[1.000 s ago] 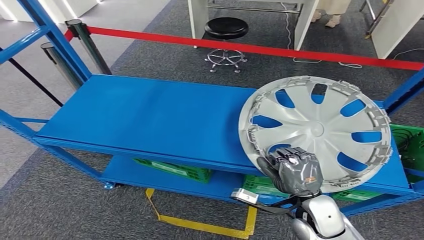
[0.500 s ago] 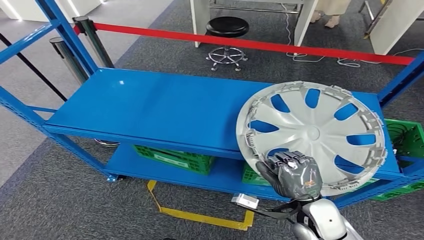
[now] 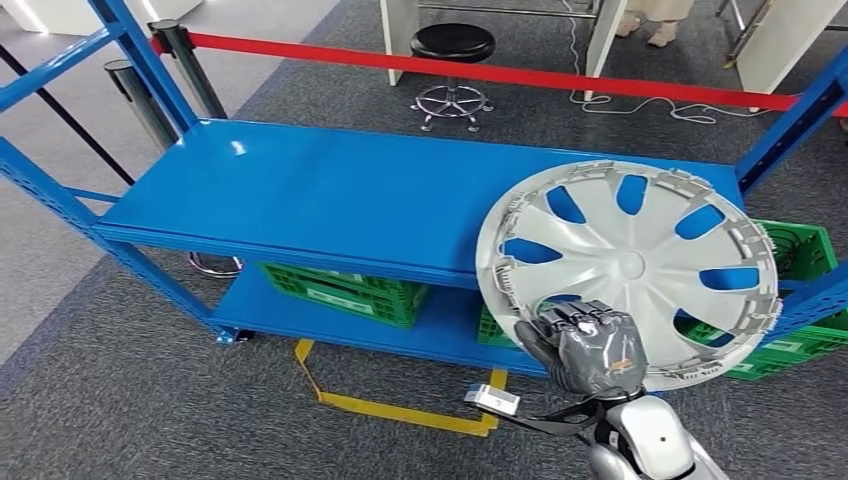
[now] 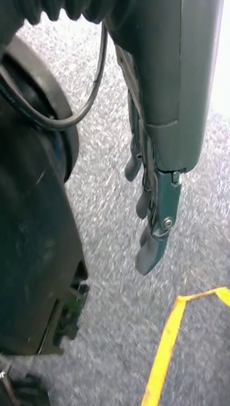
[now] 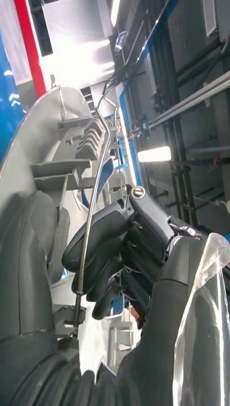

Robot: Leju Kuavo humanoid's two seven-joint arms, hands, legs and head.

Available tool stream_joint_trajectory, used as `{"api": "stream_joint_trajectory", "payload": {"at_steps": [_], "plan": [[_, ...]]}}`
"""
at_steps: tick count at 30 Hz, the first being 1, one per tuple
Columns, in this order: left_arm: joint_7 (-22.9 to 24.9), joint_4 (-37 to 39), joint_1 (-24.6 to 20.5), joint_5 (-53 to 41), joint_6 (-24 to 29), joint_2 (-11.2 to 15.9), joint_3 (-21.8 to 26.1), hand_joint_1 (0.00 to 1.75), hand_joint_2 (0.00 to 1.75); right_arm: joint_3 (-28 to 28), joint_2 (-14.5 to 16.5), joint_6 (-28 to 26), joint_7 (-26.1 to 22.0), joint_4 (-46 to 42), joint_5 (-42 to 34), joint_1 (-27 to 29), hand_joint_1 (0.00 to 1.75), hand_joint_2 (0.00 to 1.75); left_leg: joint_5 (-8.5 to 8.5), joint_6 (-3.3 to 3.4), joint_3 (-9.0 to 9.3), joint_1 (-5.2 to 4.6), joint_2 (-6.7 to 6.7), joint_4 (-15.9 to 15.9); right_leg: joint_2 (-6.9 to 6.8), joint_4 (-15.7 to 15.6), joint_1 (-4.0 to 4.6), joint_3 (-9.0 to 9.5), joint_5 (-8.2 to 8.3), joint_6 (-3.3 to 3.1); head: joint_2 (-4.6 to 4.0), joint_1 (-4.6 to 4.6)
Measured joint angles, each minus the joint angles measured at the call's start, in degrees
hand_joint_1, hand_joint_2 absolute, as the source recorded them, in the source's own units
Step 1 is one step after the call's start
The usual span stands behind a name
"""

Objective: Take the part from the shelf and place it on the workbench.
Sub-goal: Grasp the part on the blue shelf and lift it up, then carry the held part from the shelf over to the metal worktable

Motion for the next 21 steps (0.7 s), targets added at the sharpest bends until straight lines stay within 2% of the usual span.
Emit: {"api": "stream_joint_trajectory", "payload": {"at_steps": [2, 3, 4, 5, 6, 7, 8, 9, 10, 11, 12, 13, 14, 15, 17, 18, 19, 21], "plan": [[-0.05, 0.0, 0.08, -0.17, -0.05, 0.0, 0.05, 0.0, 1.75, 0.0, -0.08, 0.01, 0.01, 0.01, -0.05, 0.03, 1.75, 1.75, 0.95, 0.13, -0.4, -0.11, 0.09, -1.29, 0.03, -0.08, -0.32, -0.78, 0.47, 0.7, 0.0, -0.01], [-0.07, 0.0, 0.06, -0.28, -0.08, -0.01, 0.08, 0.0, 1.75, 0.02, -0.18, 0.02, 0.01, 0.01, -0.09, 0.07, 1.75, 1.75, 1.54, 0.2, -0.69, 0.01, 0.15, -1.95, 0.08, 0.32, -0.36, -1.34, -0.32, 1.02, 0.0, 0.05], [-0.08, 0.0, 0.02, -0.4, -0.11, -0.03, 0.12, 0.0, 1.75, 0.05, -0.28, 0.04, 0.01, 0.02, -0.16, 0.09, 1.75, 1.75, 2.15, 0.36, -1.08, 0.2, 0.23, -2.53, 0.15, 1.74, -0.37, -2.03, -2.2, 1.3, 0.01, 0.19], [-0.08, 0.0, -0.04, -0.49, -0.16, -0.03, 0.16, 0.0, 1.75, 0.08, -0.38, 0.08, 0.02, 0.03, -0.27, 0.11, 1.75, 1.75, 2.64, 0.43, -1.63, 0.34, 0.29, -2.71, 0.21, 4.21, -0.47, -2.83, -4.79, 1.56, 0.01, 0.32], [-0.08, 0.0, -0.11, -0.55, -0.22, -0.02, 0.2, 0.0, 1.75, 0.09, -0.44, 0.13, 0.02, 0.04, -0.44, 0.11, 1.75, 1.75, 3.15, 0.57, -2.36, 0.36, 0.31, -2.62, 0.21, 7.53, -0.57, -3.63, -7.42, 1.88, 0.01, 0.42], [-0.08, 0.0, -0.21, -0.58, -0.3, -0.02, 0.24, 0.0, 1.75, 0.1, -0.49, 0.18, 0.03, 0.04, -0.61, 0.1, 1.75, 1.75, 3.65, 0.64, -3.12, 0.39, 0.34, -2.45, 0.22, 11.04, -0.69, -4.17, -9.25, 2.17, 0.01, 0.48], [-0.08, 0.0, -0.31, -0.61, -0.38, -0.02, 0.27, 0.0, 1.75, 0.09, -0.59, 0.25, 0.03, 0.04, -0.8, 0.12, 1.75, 1.75, 4.15, 0.55, -3.9, 0.42, 0.37, -2.27, 0.21, 13.57, -0.82, -4.27, -9.65, 2.48, 0.0, 0.5], [-0.08, 0.0, -0.41, -0.62, -0.47, -0.02, 0.31, 0.0, 1.75, 0.07, -0.71, 0.32, 0.03, 0.05, -0.95, 0.12, 1.75, 1.75, 4.64, 0.39, -4.74, 0.49, 0.39, -2.02, 0.2, 14.61, -0.98, -3.7, -8.75, 2.8, 0.0, 0.5], [-0.09, 0.0, -0.54, -0.62, -0.54, -0.02, 0.35, 0.0, 1.75, 0.06, -0.8, 0.37, 0.03, 0.05, -1.02, 0.12, 1.75, 1.75, 5.08, 0.13, -5.66, 0.63, 0.4, -1.64, 0.18, 13.79, -1.16, -2.28, -7.02, 3.13, 0.0, 0.51], [-0.1, -0.01, -0.68, -0.63, -0.6, -0.02, 0.39, 0.0, 1.75, 0.04, -0.88, 0.42, 0.04, 0.06, -1.04, 0.12, 1.75, 1.75, 5.44, -0.18, -6.59, 0.79, 0.39, -1.09, 0.12, 11.28, -1.4, -0.04, -5.4, 3.48, 0.0, 0.51], [-0.11, -0.02, -0.83, -0.66, -0.65, 0.01, 0.42, 0.0, 1.75, 0.02, -0.91, 0.44, 0.05, 0.07, -1.03, 0.07, 1.75, 1.75, 5.7, -0.53, -7.54, 0.86, 0.35, -0.4, 0.09, 7.75, -1.56, 2.79, -4.84, 3.86, 0.0, 0.56], [-0.13, -0.04, -0.97, -0.73, -0.71, 0.01, 0.44, 0.0, 1.75, 0.02, -0.91, 0.46, 0.07, 0.05, -0.99, 0.02, 1.75, 1.75, 5.92, -0.86, -8.35, 0.86, 0.31, 0.35, 0.16, 4.24, -1.62, 5.29, -5.18, 3.81, 0.0, 0.62], [-0.14, -0.06, -1.08, -0.82, -0.78, 0.01, 0.45, 0.0, 1.75, 0.01, -0.92, 0.47, 0.08, 0.04, -0.96, -0.02, 1.75, 1.75, 6.18, -1.17, -8.97, 0.8, 0.27, 1.02, 0.24, 1.65, -1.6, 6.94, -5.99, 3.57, 0.0, 0.68], [-0.14, -0.08, -1.16, -0.9, -0.86, 0.01, 0.46, 0.0, 1.75, 0.01, -0.93, 0.48, 0.08, 0.03, -0.93, -0.02, 1.75, 1.75, 6.53, -1.43, -9.43, 0.73, 0.24, 1.42, 0.34, 0.3, -1.46, 7.69, -6.78, 3.15, 0.0, 0.72], [-0.15, -0.09, -1.23, -0.97, -0.98, 0.05, 0.47, 0.0, 1.75, 0.01, -0.97, 0.49, 0.07, 0.07, -0.89, 0.07, 1.75, 1.75, 7.19, -1.96, -10.01, 0.8, 0.18, 1.75, 0.32, 0.06, -1.38, 6.92, -6.64, 2.0, 0.0, 0.74], [-0.15, -0.09, -1.25, -0.97, -1.01, 0.08, 0.48, 0.0, 1.75, 0.0, -0.98, 0.5, 0.07, 0.1, -0.88, 0.08, 1.75, 1.75, 6.55, -2.23, -10.33, 0.87, 0.15, 2.11, 0.23, 0.16, -1.38, 6.41, -6.22, 1.5, 0.0, 0.67], [-0.15, -0.09, -1.29, -0.97, -1.02, 0.11, 0.48, 0.0, 1.75, 0.0, -0.98, 0.51, 0.07, 0.11, -0.88, 0.05, 1.75, 1.75, 4.79, -2.54, -10.68, 0.98, 0.12, 3.33, 0.14, 0.16, -1.42, 5.82, -5.69, 0.97, 0.0, 0.6], [-0.16, -0.09, -1.39, -0.98, -1.05, 0.11, 0.48, 0.0, 1.75, 0.0, -0.98, 0.52, 0.07, 0.11, -0.87, 0.03, 1.75, 1.75, -1.04, -3.06, -11.35, 1.19, 0.11, 8.72, 0.04, 0.18, -1.28, 4.59, -4.53, 0.26, 0.0, 0.31]]}}
